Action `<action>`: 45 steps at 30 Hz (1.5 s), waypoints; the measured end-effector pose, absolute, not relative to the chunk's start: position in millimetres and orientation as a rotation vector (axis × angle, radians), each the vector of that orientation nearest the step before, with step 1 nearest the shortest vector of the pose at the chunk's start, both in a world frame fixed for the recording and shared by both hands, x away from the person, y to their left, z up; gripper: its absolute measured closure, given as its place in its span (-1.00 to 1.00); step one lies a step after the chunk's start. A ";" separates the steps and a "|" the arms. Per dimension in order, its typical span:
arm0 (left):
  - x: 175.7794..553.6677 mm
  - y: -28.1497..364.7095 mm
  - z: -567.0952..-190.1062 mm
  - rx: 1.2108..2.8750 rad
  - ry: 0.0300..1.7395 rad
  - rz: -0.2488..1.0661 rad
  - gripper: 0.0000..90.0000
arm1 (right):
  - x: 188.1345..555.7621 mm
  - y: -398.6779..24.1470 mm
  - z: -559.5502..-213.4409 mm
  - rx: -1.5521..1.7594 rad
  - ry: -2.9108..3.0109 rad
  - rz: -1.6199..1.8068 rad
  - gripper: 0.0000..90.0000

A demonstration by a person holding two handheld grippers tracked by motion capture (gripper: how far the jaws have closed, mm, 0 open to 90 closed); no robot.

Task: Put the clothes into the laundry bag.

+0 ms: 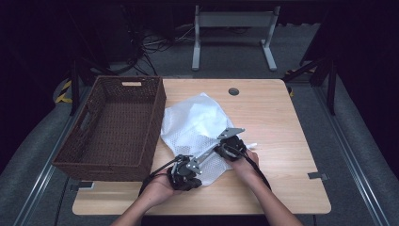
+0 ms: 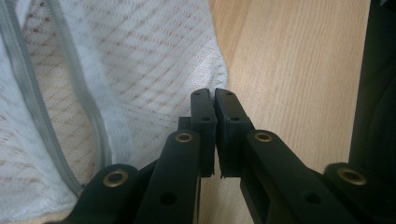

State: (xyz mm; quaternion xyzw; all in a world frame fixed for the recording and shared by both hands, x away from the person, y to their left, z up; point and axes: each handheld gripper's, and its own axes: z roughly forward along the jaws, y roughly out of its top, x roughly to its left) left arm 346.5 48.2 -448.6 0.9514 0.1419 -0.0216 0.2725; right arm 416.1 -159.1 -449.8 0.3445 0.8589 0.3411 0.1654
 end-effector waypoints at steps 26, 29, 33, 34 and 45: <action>347.1 57.8 -444.4 2.526 0.419 -0.092 0.80 | 414.5 -211.1 -431.5 1.016 2.429 0.944 0.36; 346.9 60.8 -438.8 2.501 0.443 -0.077 0.59 | 411.2 -226.6 -420.3 1.026 2.394 0.971 0.59; 348.2 67.8 -426.7 2.432 0.462 -0.053 0.47 | 424.3 -242.7 -416.4 1.070 2.354 0.962 0.92; 348.9 70.1 -422.7 2.412 0.482 -0.026 0.50 | 429.5 -245.2 -416.8 1.079 2.344 0.962 0.96; 374.5 74.3 -415.0 2.333 0.740 0.189 0.96 | 475.3 -230.5 -433.8 1.080 2.382 0.938 1.00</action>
